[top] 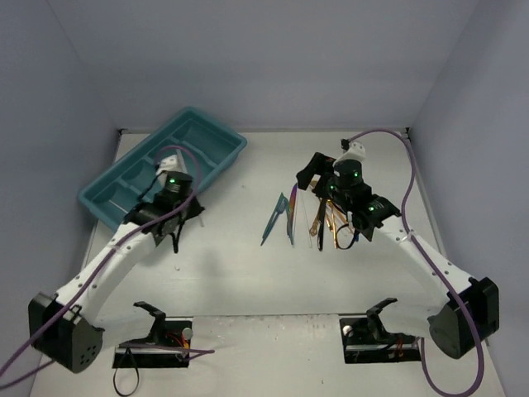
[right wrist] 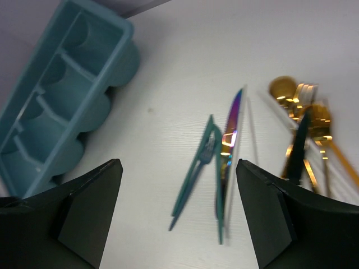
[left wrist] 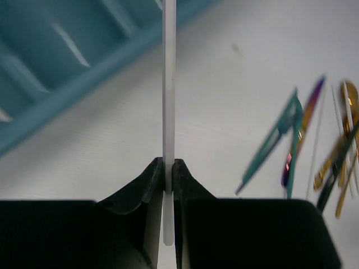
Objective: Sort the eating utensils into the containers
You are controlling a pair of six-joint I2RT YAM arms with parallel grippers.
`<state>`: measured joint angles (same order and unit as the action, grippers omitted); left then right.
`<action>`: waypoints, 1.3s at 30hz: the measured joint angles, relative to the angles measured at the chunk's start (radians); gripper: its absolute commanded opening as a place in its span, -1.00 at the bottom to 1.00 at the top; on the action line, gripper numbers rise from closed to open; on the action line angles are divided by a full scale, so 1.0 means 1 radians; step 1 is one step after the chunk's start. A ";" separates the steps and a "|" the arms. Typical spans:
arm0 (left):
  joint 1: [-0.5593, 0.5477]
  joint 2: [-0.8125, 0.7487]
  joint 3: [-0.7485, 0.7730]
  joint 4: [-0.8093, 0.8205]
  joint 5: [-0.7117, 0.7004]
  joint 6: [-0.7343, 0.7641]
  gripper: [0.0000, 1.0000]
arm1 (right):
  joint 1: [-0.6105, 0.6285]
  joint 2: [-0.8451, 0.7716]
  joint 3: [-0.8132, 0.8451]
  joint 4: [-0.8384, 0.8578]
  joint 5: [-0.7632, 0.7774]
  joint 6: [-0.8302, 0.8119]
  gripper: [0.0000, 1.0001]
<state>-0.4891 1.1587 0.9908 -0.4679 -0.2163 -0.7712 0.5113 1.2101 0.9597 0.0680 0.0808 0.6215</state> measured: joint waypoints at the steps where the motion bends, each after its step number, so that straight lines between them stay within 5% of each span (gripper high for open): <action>1: 0.053 -0.026 0.000 -0.021 -0.006 0.000 -1.00 | -0.012 -0.011 -0.002 -0.017 0.011 -0.021 0.61; 9: 0.525 -0.056 0.016 -0.124 0.009 0.069 -1.00 | -0.039 -0.054 -0.052 -0.113 0.099 -0.176 0.59; 15: 0.712 0.127 0.055 -0.129 0.029 0.107 -0.93 | -0.047 -0.052 -0.083 -0.144 0.133 -0.240 0.59; 19: 0.758 0.224 0.060 -0.126 0.047 0.107 -0.64 | -0.047 -0.050 -0.103 -0.149 0.155 -0.266 0.59; 21: 0.761 0.257 0.062 -0.124 0.056 0.105 -0.20 | -0.050 -0.050 -0.111 -0.154 0.167 -0.280 0.60; 25: 0.758 0.280 0.062 -0.118 0.081 0.099 0.18 | -0.057 -0.049 -0.122 -0.163 0.186 -0.301 0.59; 39: 0.701 -0.037 0.068 -0.123 0.234 0.135 0.23 | -0.157 0.159 -0.121 -0.163 0.161 -0.401 -0.01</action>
<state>0.2124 1.1213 1.0589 -0.5910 0.0180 -0.6357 0.3545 1.3688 0.8385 -0.0948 0.2413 0.2207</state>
